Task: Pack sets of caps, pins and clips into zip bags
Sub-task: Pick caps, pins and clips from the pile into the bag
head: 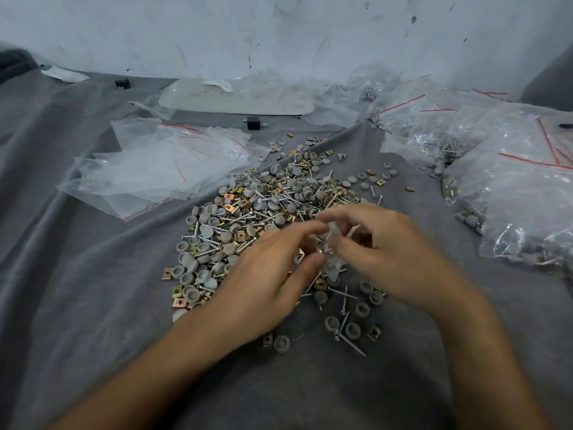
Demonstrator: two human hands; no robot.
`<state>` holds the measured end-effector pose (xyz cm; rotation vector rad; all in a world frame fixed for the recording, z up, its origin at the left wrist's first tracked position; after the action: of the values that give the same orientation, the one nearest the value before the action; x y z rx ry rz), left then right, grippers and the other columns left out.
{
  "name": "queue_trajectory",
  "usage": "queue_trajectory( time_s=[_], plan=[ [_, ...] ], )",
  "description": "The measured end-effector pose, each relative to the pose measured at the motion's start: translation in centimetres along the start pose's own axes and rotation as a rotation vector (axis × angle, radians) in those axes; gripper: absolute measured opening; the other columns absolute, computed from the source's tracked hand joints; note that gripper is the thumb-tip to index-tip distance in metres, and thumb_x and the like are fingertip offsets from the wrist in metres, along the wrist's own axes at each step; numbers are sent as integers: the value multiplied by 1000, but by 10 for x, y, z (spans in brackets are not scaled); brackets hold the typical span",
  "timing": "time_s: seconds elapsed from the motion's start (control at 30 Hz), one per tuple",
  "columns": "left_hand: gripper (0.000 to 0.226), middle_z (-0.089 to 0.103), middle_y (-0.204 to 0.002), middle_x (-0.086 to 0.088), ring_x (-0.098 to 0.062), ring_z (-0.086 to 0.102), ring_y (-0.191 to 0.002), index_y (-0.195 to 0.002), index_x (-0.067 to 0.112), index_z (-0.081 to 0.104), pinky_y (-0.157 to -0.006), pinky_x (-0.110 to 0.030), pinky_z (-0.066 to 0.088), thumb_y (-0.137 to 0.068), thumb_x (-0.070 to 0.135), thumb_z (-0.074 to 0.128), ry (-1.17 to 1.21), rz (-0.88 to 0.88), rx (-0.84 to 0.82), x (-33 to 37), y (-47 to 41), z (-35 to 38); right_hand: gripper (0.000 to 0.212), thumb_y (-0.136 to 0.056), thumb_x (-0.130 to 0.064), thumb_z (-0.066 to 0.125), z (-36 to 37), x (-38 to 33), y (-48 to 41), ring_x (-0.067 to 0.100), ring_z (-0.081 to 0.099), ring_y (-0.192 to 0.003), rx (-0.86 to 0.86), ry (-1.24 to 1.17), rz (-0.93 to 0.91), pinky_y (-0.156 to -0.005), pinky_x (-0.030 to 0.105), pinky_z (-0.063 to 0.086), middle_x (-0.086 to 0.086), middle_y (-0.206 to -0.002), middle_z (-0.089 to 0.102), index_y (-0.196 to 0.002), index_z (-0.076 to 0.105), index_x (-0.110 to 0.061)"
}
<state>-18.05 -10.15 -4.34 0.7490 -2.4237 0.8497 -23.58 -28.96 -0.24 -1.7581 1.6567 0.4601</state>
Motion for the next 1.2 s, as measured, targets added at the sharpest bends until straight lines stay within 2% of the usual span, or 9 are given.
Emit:
queue_trajectory(
  time_s=[0.13,0.3,0.47,0.6,0.8,0.93,1.03,1.13,1.2],
  plan=[
    [33,60,-110,23,-2,59,-94,-135,37,50,-74,-19,42,-103,46,47,87,-50,147,-5,-2,-12,27,-98,-21,63,-17,8,3,3,50,-54,106,-119,19,-52,15,37,-11,-79,62,-115,72,-39],
    [22,63,-98,22,-5,62,-89,-121,37,60,-69,-23,45,-101,40,52,138,-143,273,-16,-4,-24,20,-85,-25,57,-47,5,12,30,60,-65,322,-177,5,-63,52,54,1,-80,68,-98,66,-38],
    [20,63,-96,22,-1,62,-87,-117,38,63,-65,-12,40,-99,42,53,73,-133,212,-15,-4,-24,40,-82,-10,48,-70,0,18,4,60,-76,504,-60,9,-69,15,46,-7,-86,69,-77,70,-43],
    [20,63,-101,23,0,62,-93,-113,39,64,-68,-10,41,-98,45,52,49,-116,179,-15,-5,-23,44,-89,-6,53,-71,-3,20,0,63,-83,494,-75,35,-76,13,46,-21,-91,70,-85,72,-46],
    [23,70,-110,16,-5,66,-106,-120,44,65,-87,-34,54,-100,45,53,408,-202,92,-5,-19,-27,62,-89,19,41,-70,-19,28,23,74,-82,243,-395,-47,-68,26,61,3,-96,77,-98,80,-28],
    [40,64,-130,25,6,57,-122,-134,42,60,-98,-25,47,-100,56,44,569,-136,-204,20,-52,-31,42,-85,9,70,-65,-23,27,26,75,-78,77,-385,-114,-74,43,60,10,-88,77,-104,76,-28],
    [23,74,-107,13,-3,69,-101,-113,30,72,-84,-16,51,-99,33,55,813,-116,-304,33,-64,-28,17,-80,-24,78,-62,-25,28,18,73,-80,6,-592,-160,-74,28,60,4,-93,77,-97,76,-21],
    [12,70,-85,2,-7,65,-74,-91,22,72,-66,-17,50,-94,27,61,1040,-138,-290,35,-64,-28,25,-80,-42,81,-67,-19,30,18,68,-83,-81,-602,-177,-73,32,57,4,-93,71,-94,73,-23],
    [19,61,-75,-5,-11,55,-62,-87,19,67,-57,-22,43,-94,35,59,985,-139,-256,34,-64,-27,25,-81,-40,81,-71,-15,32,25,64,-82,-182,-539,-178,-71,32,53,8,-93,67,-94,71,-21]
  ],
)
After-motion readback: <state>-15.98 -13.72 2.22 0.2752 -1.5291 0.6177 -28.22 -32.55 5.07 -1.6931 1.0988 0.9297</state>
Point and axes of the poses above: each hand's wrist, its own y-axis away from the middle knuckle, its own z-axis out of the palm, x = y × z, the point moved 1 cm from there along -y, towards the middle knuckle
